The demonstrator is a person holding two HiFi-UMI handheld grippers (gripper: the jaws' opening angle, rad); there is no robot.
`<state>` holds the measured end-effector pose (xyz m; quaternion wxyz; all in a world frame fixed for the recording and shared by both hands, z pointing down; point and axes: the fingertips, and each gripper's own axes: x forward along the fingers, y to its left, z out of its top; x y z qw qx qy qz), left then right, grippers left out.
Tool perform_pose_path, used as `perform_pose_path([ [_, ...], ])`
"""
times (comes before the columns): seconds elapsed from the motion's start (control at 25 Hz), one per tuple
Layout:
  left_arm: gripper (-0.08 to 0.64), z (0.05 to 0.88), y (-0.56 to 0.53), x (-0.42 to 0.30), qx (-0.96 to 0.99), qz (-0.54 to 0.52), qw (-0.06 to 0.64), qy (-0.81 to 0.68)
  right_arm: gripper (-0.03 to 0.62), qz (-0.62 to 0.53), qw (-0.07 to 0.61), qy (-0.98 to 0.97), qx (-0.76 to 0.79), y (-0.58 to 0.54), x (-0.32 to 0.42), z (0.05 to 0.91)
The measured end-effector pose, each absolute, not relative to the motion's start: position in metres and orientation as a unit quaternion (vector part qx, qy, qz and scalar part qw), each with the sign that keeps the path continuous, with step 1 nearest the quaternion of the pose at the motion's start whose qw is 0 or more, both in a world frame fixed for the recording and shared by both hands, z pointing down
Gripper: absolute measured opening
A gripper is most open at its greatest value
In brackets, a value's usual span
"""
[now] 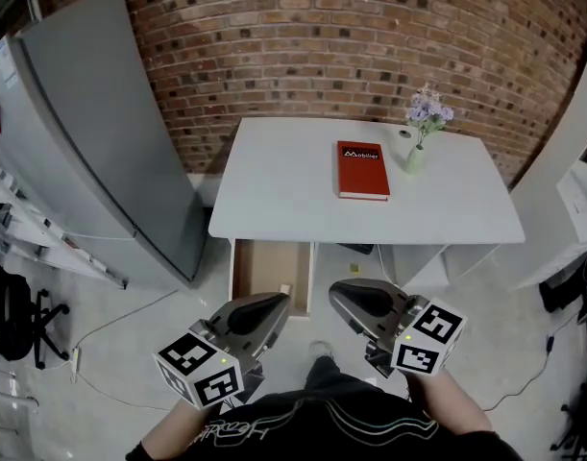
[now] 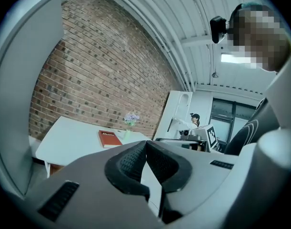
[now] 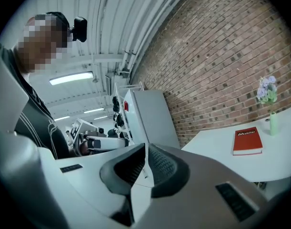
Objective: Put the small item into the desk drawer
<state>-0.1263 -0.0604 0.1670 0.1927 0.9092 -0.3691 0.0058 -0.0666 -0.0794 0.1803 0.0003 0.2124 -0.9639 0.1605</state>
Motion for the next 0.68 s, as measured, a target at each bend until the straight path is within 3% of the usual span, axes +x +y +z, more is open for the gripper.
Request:
perform_pose_path([
  [0.68,0.021,0.194,-0.079,-0.12,0.91,-0.001,0.221,-0.35,0.052,0.186,0.019,-0.953,0.24,-0.098,-0.056,0.203],
])
